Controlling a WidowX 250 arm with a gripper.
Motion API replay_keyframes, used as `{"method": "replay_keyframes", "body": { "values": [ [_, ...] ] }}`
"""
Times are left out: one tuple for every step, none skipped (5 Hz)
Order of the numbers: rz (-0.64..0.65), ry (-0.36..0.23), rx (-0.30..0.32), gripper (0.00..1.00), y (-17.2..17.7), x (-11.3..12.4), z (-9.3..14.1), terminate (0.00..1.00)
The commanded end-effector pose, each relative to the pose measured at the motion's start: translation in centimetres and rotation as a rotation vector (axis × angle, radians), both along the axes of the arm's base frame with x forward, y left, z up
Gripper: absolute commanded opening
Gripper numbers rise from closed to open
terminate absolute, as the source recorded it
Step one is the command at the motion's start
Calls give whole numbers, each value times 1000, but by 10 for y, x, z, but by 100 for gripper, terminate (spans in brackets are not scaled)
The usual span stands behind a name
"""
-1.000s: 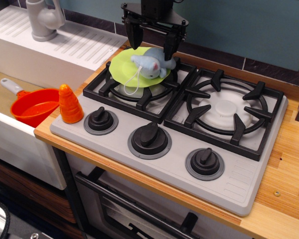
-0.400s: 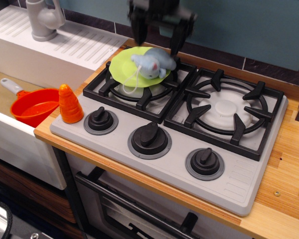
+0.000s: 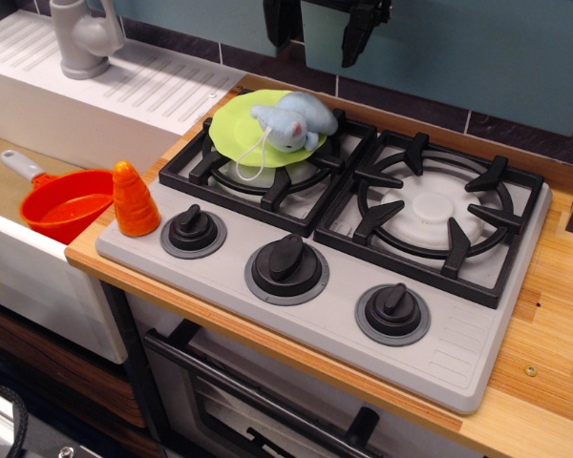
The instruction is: End effector transition from object to object
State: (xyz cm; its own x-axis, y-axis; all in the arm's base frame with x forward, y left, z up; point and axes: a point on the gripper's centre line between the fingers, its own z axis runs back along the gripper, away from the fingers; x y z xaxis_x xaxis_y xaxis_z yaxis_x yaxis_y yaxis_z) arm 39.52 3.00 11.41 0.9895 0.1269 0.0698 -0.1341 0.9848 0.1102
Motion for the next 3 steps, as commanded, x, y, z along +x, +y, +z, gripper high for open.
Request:
{"method": "replay_keyframes", "body": {
  "values": [
    [-22, 9, 45, 100, 20, -19, 52, 0],
    [-63, -10, 59, 100, 40, -49, 52, 0],
    [-85, -37, 54, 100, 50, -66, 41, 0]
  ]
}}
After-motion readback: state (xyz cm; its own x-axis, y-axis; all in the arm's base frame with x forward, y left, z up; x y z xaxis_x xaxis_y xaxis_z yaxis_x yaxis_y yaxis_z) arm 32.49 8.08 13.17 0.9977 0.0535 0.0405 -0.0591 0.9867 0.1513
